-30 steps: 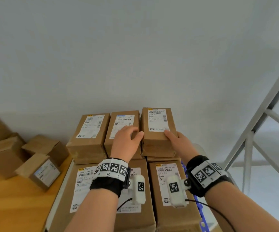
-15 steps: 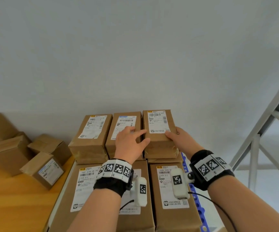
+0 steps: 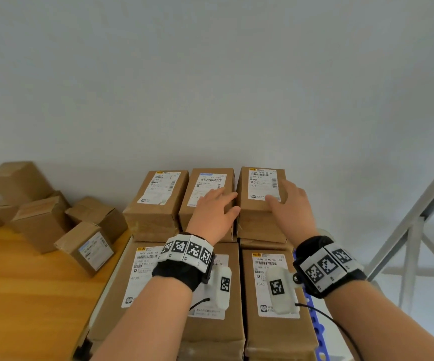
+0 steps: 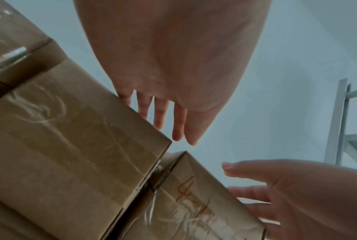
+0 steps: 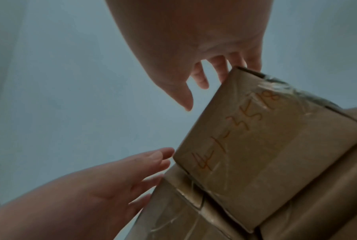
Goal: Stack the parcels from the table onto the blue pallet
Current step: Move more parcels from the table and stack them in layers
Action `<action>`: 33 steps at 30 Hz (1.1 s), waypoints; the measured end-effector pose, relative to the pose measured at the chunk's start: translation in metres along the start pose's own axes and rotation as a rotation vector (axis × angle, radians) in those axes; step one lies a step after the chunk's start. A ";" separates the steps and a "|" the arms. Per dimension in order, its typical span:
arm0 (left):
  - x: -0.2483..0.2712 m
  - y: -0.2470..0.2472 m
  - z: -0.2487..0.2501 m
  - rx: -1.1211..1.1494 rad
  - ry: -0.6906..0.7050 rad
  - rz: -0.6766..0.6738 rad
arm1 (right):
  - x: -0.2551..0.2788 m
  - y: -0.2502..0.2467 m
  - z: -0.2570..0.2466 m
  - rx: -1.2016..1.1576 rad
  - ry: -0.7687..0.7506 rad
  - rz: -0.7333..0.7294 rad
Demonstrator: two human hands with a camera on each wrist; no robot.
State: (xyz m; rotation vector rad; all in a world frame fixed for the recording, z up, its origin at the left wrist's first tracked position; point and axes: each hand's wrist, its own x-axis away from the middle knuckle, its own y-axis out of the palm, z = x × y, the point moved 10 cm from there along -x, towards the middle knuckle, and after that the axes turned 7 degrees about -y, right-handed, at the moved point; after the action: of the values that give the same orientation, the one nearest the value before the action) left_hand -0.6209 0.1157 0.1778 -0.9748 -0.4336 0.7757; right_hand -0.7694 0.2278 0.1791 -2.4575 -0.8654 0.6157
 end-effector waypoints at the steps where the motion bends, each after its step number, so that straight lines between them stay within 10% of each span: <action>1: 0.003 -0.004 -0.002 0.042 -0.003 0.014 | 0.001 -0.002 -0.006 0.008 -0.023 0.017; 12: 0.064 -0.078 -0.066 0.282 -0.062 0.202 | 0.031 0.026 -0.091 -0.103 -0.117 0.067; 33: 0.301 -0.230 -0.423 0.231 -0.568 0.334 | 0.231 0.358 -0.321 -0.224 -0.274 -0.448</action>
State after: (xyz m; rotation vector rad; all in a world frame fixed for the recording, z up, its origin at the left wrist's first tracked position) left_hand -0.0609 0.0252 0.1585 -0.6034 -0.6613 1.3849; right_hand -0.2677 0.0458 0.1775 -2.2752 -1.6137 0.7265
